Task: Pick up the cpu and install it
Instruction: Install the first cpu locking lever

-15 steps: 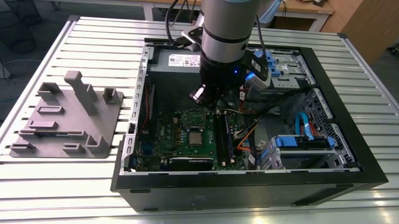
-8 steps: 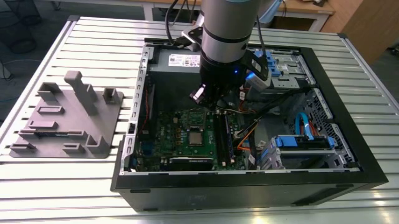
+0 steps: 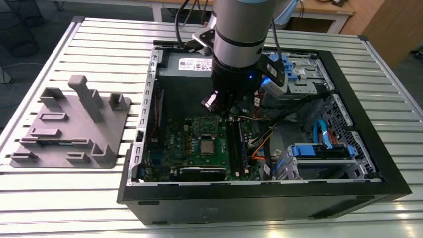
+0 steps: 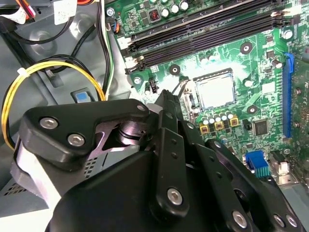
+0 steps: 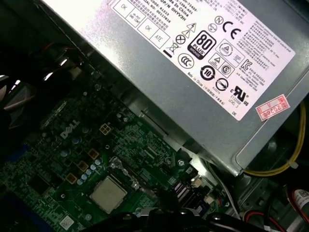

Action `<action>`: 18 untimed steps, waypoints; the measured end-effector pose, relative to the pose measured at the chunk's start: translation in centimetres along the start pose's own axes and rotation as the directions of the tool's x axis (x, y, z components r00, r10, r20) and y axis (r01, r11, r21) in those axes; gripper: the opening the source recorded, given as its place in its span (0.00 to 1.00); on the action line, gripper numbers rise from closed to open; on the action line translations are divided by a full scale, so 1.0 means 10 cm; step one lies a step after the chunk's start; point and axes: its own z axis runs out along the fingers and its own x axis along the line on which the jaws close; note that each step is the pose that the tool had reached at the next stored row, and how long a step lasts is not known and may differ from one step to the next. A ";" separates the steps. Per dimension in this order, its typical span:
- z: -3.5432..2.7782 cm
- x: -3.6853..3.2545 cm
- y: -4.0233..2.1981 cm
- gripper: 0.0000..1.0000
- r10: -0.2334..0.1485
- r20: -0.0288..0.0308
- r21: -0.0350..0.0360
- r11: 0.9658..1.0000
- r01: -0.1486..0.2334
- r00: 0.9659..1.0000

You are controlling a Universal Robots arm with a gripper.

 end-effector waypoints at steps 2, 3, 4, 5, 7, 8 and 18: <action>-0.001 0.007 -0.008 0.11 -0.003 0.000 0.000 1.000 0.003 1.000; -0.001 0.010 -0.012 0.11 -0.004 0.000 0.000 1.000 0.004 1.000; -0.001 0.013 -0.014 0.11 -0.005 0.000 0.000 1.000 0.005 1.000; -0.001 0.016 -0.016 0.11 -0.006 0.000 0.000 1.000 0.006 1.000; -0.001 0.019 -0.019 0.11 -0.009 0.000 0.000 1.000 0.009 1.000; -0.002 0.021 -0.021 0.11 -0.011 0.000 -0.001 1.000 0.011 1.000; -0.005 0.055 -0.056 0.11 -0.028 -0.001 -0.001 1.000 0.028 1.000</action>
